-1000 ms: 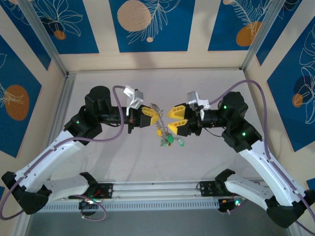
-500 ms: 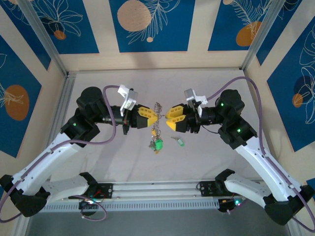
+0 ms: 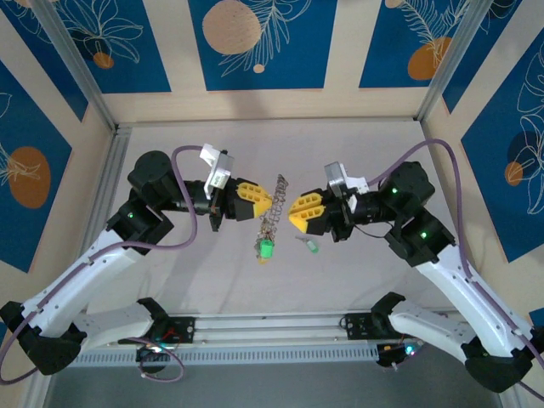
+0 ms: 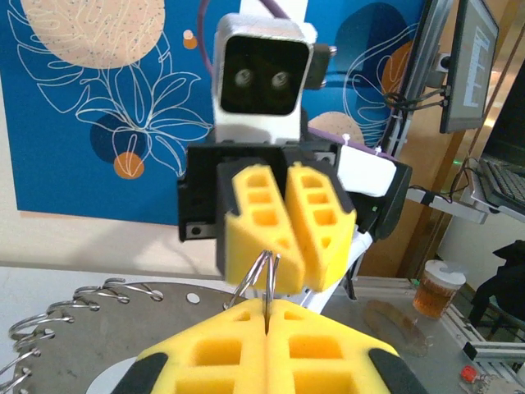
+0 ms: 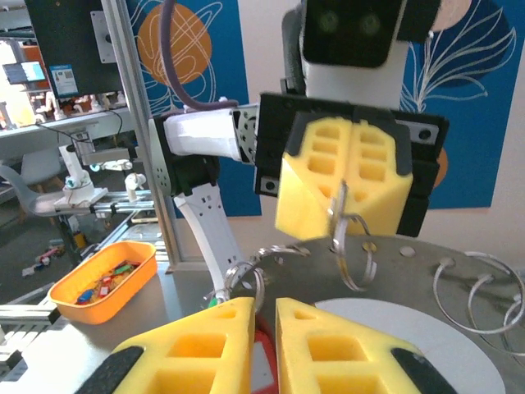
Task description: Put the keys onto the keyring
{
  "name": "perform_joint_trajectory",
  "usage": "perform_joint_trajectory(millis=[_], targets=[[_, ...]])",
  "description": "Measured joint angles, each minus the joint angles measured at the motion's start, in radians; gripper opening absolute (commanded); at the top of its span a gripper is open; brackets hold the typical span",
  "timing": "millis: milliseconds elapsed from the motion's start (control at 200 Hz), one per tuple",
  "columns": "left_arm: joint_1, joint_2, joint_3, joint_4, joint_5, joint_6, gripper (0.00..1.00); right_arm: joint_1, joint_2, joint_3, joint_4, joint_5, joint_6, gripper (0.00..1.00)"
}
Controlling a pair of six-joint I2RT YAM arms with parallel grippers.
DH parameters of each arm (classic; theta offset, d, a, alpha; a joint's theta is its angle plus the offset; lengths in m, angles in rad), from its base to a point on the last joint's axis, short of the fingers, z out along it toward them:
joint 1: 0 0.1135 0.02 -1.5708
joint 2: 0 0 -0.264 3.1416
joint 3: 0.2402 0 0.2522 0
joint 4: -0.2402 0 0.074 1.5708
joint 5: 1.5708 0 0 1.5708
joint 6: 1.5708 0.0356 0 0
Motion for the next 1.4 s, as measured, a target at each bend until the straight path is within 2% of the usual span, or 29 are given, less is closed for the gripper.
perform_joint_trajectory(millis=[670, 770, 930, 1401], targets=[[0.0, 0.011, -0.008, -0.053, -0.033, 0.072, 0.0, 0.077, 0.095, 0.087, -0.073, 0.12, -0.084, 0.1], [0.0, 0.005, -0.01, -0.053, -0.033, 0.079, 0.0, 0.078, 0.092, 0.087, -0.084, 0.143, -0.094, 0.13], [0.0, -0.002, -0.012, -0.054, -0.037, 0.081, 0.0, 0.079, 0.079, 0.086, -0.105, 0.166, -0.111, 0.22], [0.003, -0.005, -0.018, -0.052, -0.037, 0.08, 0.0, 0.079, 0.07, 0.08, -0.112, 0.198, -0.116, 0.26]])
